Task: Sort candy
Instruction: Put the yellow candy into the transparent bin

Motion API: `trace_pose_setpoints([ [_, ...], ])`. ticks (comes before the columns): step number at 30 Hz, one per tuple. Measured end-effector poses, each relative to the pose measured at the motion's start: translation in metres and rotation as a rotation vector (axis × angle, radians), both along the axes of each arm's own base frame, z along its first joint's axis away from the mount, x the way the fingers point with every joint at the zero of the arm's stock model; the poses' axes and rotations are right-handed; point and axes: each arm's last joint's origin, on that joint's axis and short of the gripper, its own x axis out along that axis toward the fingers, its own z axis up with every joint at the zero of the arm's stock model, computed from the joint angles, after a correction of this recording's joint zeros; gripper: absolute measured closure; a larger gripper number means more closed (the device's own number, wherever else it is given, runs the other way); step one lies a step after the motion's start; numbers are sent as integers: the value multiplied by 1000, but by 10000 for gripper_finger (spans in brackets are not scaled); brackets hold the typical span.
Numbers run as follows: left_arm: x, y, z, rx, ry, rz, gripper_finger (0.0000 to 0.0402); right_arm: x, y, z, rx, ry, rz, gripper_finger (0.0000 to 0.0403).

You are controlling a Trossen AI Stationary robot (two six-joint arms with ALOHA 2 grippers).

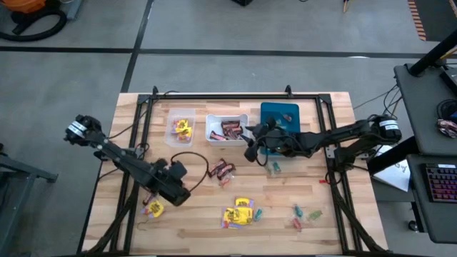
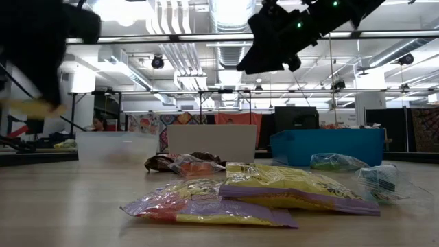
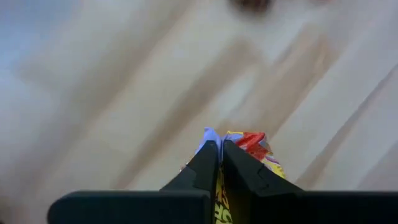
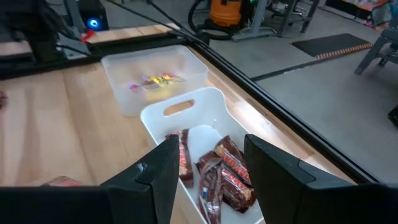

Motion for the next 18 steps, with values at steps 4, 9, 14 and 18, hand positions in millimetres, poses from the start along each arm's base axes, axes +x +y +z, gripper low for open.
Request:
trace_pose_setpoints([
  [4, 12, 15, 39, 132, -125, -91, 401, -5, 7, 9, 2, -18, 22, 232],
  [9, 16, 54, 74, 289, -184, -149, 401, -13, 20, 17, 13, -32, 65, 232],
  [14, 8, 112, 81, 383, -139, -60, 401, -17, 34, 20, 34, -36, 104, 232],
  [18, -1, 163, 76, 414, -120, 161, 402, -17, 41, 18, 34, -30, 126, 232],
])
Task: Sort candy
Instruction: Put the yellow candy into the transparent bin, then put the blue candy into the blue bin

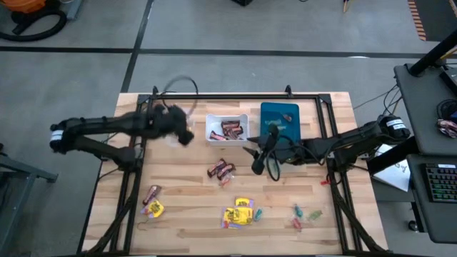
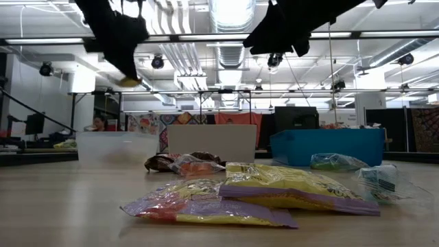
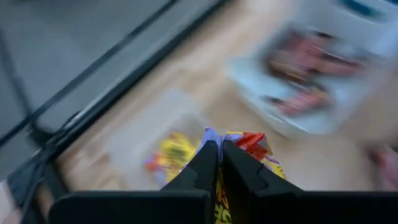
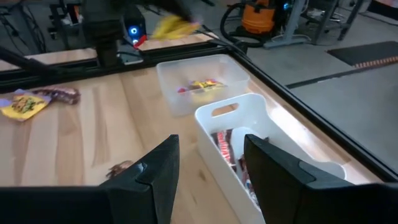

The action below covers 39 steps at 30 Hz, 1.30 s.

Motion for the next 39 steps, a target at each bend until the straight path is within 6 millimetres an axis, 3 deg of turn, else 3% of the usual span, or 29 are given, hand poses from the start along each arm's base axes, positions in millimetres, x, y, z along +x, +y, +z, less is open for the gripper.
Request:
trace_pose_setpoints([
  [7, -7, 63, -38, -44, -21, 149, 401, 0, 1, -3, 35, 4, -13, 232],
  [15, -6, 84, -74, -98, 22, 237, 401, -1, 2, -3, 44, 7, -12, 232],
  [23, -1, 88, -79, -104, 51, 237, 352, -1, 3, -3, 55, 3, -13, 232],
  [30, 2, 84, -71, -90, 54, 197, 304, -2, 9, -4, 74, 3, -2, 232],
  [35, 6, 68, -61, -80, 30, 119, 294, -6, 17, -7, 114, 31, 8, 232],
  [39, 11, 44, -48, -58, -22, 14, 296, -11, 24, -12, 172, 75, 11, 232],
])
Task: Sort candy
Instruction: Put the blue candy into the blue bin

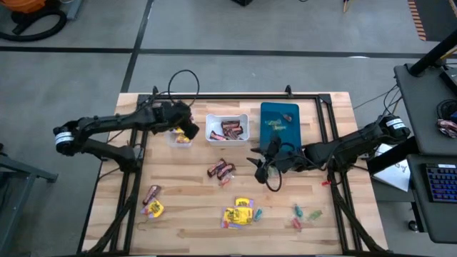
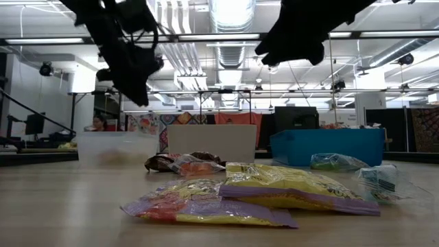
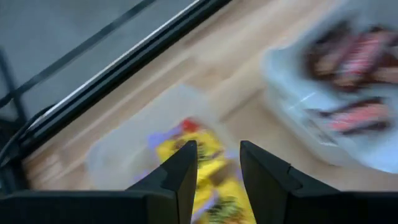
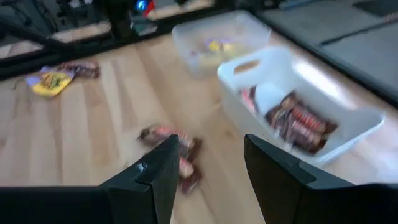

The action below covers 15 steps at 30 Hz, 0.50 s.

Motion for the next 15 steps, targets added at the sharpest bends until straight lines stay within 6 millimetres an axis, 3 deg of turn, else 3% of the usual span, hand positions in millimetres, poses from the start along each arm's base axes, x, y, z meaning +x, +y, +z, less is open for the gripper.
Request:
trace_pose_setpoints([
  [8, 11, -69, 17, 9, -130, -285, 299, -8, 6, -13, 356, 110, 21, 232],
  [15, 22, -125, 22, 34, -229, -553, 299, -26, 4, -30, 563, 361, -87, 232],
])
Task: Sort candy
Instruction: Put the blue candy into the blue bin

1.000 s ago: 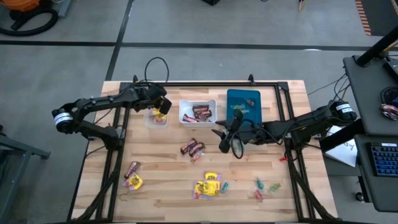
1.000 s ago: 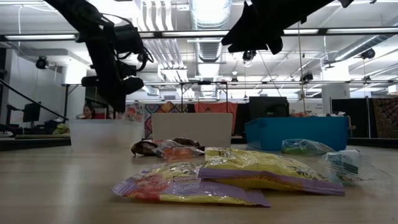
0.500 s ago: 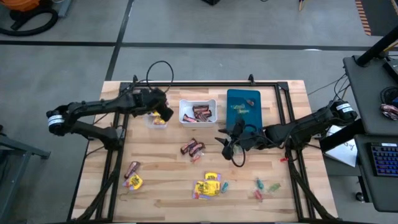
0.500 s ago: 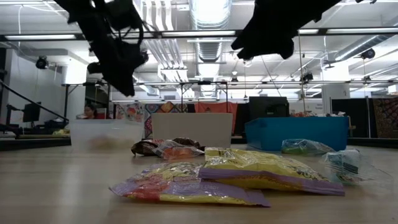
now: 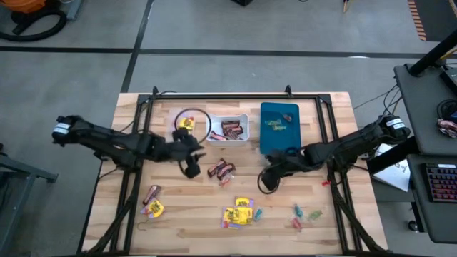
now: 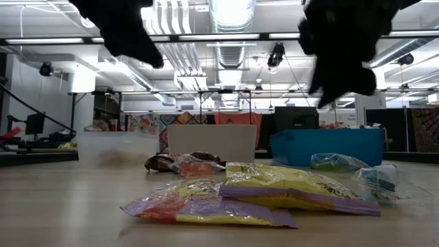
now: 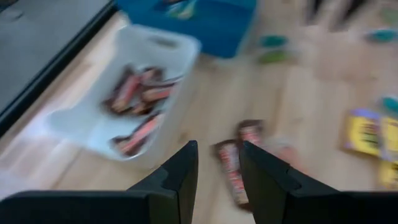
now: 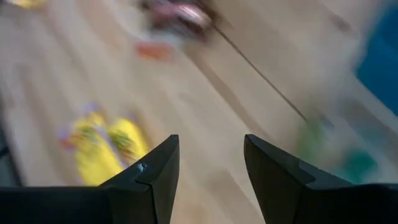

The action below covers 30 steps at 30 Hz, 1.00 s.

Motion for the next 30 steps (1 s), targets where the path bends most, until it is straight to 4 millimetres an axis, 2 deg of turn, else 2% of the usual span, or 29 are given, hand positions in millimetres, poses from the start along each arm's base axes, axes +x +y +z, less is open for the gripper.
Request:
trace_pose_setpoints([
  [4, 3, -16, 1, 7, -33, -74, 300, -16, -3, -7, 91, 245, -58, 232],
  [10, 3, -18, -1, 7, -27, -77, 300, -24, 10, -5, 250, 512, -4, 232],
  [18, 3, -16, -1, 64, -35, -17, 300, -24, 47, -14, 335, 660, 124, 232],
  [24, 2, -15, -1, 77, -37, -2, 300, -35, 71, -27, 363, 770, 78, 232],
  [30, 3, -15, -1, 89, -34, -9, 300, -39, 83, -34, 358, 806, 29, 232],
])
